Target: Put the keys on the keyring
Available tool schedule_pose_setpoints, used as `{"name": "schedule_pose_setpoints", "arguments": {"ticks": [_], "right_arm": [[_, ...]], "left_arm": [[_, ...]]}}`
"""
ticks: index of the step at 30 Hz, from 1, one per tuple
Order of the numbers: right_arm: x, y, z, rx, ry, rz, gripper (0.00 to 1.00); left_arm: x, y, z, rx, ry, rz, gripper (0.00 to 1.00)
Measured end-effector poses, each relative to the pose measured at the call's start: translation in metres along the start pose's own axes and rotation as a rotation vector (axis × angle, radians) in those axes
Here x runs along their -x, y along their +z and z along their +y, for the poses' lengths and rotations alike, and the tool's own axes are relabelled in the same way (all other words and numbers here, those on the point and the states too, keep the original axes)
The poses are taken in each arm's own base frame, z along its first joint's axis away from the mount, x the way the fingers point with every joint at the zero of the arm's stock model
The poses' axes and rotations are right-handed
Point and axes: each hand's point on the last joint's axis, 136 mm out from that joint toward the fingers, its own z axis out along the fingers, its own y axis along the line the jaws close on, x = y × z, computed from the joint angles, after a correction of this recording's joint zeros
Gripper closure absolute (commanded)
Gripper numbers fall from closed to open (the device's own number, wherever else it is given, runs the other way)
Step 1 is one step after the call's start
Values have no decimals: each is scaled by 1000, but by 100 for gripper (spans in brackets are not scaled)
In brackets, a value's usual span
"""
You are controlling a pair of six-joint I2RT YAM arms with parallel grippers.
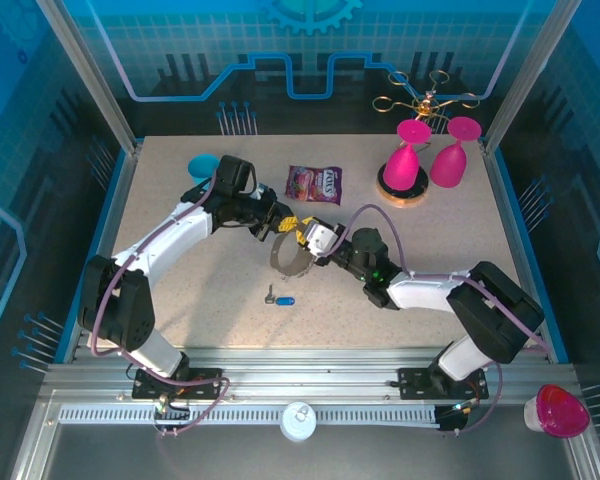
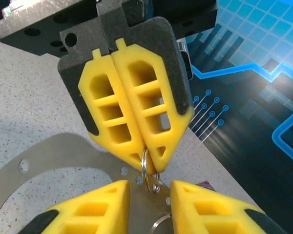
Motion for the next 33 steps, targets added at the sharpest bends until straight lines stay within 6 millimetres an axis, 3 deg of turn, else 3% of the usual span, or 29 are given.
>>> {"name": "schedule_pose_setpoints", "arguments": {"ticks": [13, 17, 20, 21, 26, 29, 33], "right_arm": [[8, 5, 0, 2, -39, -36, 100], [8, 5, -1, 0, -48, -36, 100], [7, 5, 1, 15, -31, -35, 100], [7, 5, 2, 27, -17, -40, 100], [9, -4, -5, 100, 94, -77, 100], [13, -13, -16, 142, 172, -110, 100], [20, -24, -19, 226, 267, -149, 100]], "left_arm": [[-1, -2, -2, -2, 6, -10, 99], [-2, -4, -3, -12, 17, -17, 42], [-2, -15, -10, -25, 67, -67, 20], [-1, -22, -13, -30, 99, -100, 16], [8, -70, -36, -53, 388, -352, 17], [5, -97, -46, -87, 665, -499, 20], [-5, -103, -40, -90, 1061, -580, 22]]}}
